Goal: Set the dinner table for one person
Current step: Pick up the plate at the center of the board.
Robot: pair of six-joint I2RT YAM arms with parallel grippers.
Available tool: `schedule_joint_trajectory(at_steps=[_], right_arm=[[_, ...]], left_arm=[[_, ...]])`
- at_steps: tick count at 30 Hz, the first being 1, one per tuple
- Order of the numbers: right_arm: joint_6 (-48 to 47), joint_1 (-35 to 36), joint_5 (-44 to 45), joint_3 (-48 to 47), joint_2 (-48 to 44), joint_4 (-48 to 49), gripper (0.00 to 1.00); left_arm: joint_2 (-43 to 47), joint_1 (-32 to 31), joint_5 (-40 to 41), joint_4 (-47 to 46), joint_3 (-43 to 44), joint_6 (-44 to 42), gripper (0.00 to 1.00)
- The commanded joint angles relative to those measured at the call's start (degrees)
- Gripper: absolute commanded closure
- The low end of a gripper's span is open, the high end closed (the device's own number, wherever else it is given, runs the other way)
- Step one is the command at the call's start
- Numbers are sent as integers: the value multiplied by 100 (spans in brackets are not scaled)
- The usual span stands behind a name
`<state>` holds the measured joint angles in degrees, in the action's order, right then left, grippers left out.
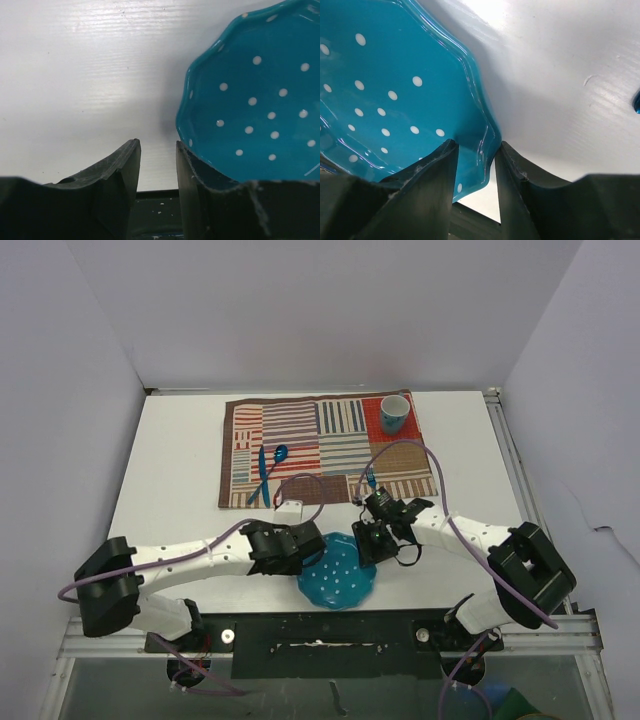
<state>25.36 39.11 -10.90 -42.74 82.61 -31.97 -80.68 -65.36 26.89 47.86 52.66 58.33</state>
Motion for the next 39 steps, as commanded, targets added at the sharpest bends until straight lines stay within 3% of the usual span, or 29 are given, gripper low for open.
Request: schedule_joint_trajectory(at_steps=[1, 7, 23, 30, 39], right_arm=[[100, 101, -33, -225, -19, 32, 64], [114, 131, 16, -286, -62, -25, 64], [118, 160, 27, -261, -9, -16, 64], [125, 167, 35, -243, 3, 5, 65], [135, 176, 39, -170, 65, 38, 87]], left_arm=[[577, -161, -32, -233, -241, 409, 65], [981, -187, -342, -936, -856, 589, 65], [967, -182, -591, -2149, -1403, 708, 66], [710, -183, -737, -2246, -1478, 825, 66], [712, -183, -818, -2798, -1767, 935, 67]])
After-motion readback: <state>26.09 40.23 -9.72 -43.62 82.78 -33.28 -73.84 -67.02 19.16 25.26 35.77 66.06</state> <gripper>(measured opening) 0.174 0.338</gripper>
